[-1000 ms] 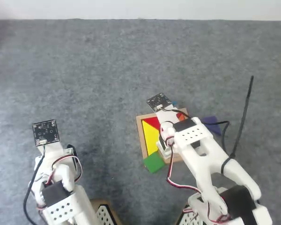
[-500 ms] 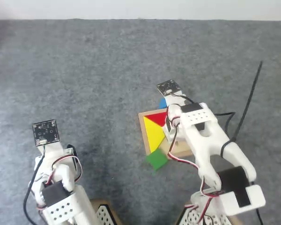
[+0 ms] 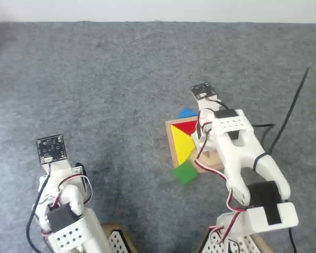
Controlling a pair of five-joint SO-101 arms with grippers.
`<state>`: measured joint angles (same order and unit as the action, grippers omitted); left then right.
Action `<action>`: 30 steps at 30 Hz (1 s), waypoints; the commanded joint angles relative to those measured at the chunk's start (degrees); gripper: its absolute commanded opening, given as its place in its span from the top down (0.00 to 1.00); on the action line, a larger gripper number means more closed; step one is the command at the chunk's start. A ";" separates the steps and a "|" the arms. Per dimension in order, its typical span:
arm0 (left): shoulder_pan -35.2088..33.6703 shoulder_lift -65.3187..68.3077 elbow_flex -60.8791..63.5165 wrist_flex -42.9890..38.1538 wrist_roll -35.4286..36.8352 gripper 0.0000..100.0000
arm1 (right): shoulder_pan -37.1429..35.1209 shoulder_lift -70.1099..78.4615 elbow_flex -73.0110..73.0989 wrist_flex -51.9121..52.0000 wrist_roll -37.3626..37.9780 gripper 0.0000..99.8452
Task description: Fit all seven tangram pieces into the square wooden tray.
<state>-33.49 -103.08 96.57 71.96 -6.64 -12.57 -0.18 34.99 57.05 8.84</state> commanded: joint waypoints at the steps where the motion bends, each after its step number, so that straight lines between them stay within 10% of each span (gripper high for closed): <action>1: -0.35 -1.05 -0.22 0.26 0.44 0.83 | 4.70 -0.57 -3.52 1.10 0.35 0.73; 12: -0.35 -1.05 -0.22 0.26 0.44 0.83 | 1.10 -22.73 4.92 4.18 -3.87 0.73; 30: -0.35 -1.05 -0.22 0.26 0.44 0.83 | 1.10 -14.46 13.63 -4.88 1.93 0.73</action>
<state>-33.49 -103.08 96.57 71.96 -6.64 -11.43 -15.56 49.14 53.01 9.71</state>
